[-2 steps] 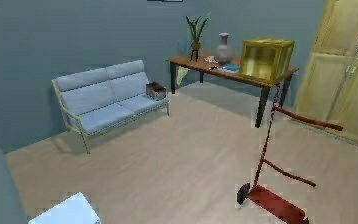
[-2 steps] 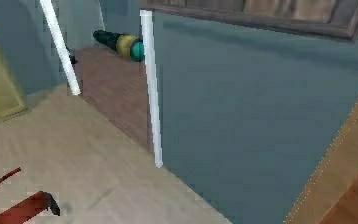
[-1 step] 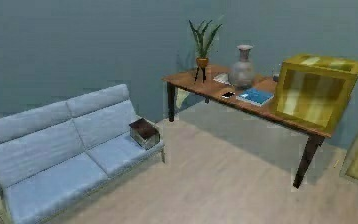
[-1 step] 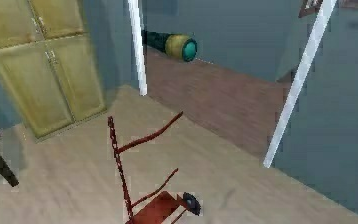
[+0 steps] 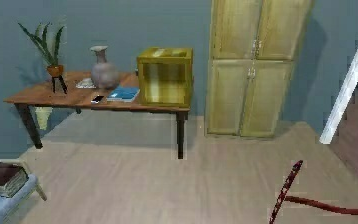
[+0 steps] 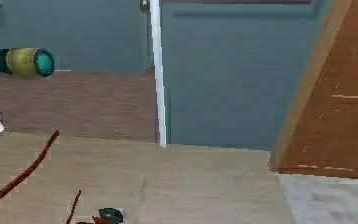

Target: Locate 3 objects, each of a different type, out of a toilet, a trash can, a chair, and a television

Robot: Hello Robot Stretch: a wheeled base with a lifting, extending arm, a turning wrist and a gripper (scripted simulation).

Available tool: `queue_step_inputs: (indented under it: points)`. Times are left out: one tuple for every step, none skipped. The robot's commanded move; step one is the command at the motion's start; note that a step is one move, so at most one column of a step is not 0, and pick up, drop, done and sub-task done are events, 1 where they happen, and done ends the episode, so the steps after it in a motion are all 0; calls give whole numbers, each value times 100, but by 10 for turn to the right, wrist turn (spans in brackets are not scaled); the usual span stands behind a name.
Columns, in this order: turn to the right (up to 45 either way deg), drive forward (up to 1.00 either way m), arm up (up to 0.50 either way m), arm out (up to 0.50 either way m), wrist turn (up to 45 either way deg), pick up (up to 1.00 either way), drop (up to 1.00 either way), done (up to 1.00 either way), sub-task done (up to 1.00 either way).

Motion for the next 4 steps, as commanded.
queue_step_inputs:
  points:
    - [0, 90, 0, 0, 0, 0, 0, 0, 0]
    - [330, 0, 0, 0, 0, 0, 0, 0, 0]
    - [0, 35, 0, 0, 0, 0, 0, 0, 0]
    - [390, 0, 0, 0, 0, 0, 0, 0, 0]
